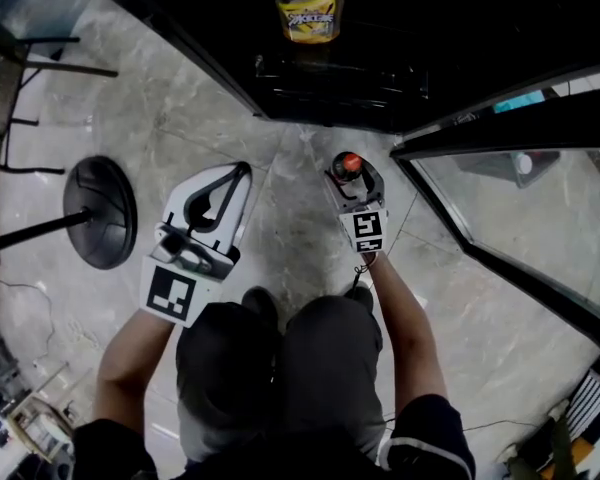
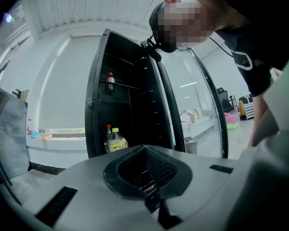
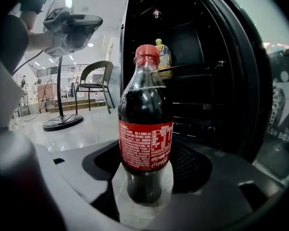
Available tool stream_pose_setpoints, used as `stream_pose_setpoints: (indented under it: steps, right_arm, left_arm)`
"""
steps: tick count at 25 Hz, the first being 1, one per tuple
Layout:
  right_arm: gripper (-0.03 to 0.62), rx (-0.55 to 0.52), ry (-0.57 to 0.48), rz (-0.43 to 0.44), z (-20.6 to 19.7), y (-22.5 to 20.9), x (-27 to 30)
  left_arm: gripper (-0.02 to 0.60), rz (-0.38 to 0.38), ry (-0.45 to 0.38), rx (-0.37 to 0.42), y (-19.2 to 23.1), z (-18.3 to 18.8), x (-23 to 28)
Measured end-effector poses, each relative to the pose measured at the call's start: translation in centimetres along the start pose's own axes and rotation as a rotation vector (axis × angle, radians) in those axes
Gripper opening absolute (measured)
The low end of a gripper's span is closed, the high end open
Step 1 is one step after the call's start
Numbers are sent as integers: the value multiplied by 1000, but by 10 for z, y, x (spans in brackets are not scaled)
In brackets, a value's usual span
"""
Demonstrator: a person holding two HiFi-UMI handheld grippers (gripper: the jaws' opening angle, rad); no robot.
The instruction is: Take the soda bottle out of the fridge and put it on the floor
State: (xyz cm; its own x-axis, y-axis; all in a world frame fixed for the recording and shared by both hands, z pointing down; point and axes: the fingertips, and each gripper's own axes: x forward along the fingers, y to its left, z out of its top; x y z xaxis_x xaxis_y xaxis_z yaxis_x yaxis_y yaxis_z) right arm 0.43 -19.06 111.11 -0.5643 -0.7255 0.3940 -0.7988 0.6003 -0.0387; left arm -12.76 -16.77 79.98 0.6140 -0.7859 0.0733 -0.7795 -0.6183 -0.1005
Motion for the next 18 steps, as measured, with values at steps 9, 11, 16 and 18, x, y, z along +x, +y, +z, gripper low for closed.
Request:
stream_pose_setpoints:
  steps: [9, 11, 16, 18]
  right_arm:
    - [324, -63, -38, 13, -4, 7, -8]
    - [324, -77, -56, 14, -5, 9, -11]
    - [325, -98, -87, 17, -5, 10, -12]
    - [327, -101, -84, 16, -8, 10, -12]
  left_arm:
    - [25, 1, -3, 13, -1, -1, -1]
    - [25, 1, -4, 15, -3, -2, -1]
    - [25, -3, 0, 17, -6, -5, -1]
    - [25, -6, -1, 18, -8, -6, -1]
